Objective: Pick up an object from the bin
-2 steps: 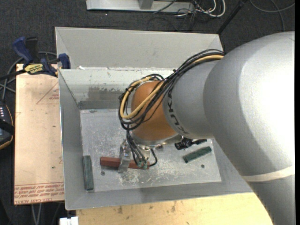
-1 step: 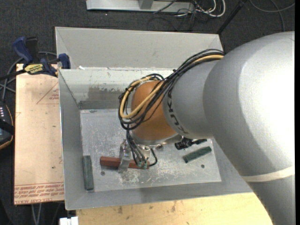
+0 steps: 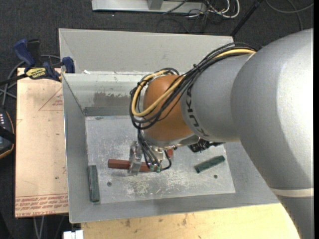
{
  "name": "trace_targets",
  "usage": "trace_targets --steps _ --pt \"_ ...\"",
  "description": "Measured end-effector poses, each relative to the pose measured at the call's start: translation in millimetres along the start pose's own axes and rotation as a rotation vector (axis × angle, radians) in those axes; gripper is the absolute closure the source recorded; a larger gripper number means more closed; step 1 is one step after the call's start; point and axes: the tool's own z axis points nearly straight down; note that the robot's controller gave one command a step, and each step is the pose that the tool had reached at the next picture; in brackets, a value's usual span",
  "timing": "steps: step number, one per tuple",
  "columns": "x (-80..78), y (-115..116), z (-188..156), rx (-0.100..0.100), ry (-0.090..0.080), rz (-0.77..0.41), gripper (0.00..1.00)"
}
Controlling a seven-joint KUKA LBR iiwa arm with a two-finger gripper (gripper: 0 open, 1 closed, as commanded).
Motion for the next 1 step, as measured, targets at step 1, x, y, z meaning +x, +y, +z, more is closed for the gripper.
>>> trace_targets --steps 1 --pt "-1.7 1.0 -52.7 -0.001 -0.002 -0.001 1.00"
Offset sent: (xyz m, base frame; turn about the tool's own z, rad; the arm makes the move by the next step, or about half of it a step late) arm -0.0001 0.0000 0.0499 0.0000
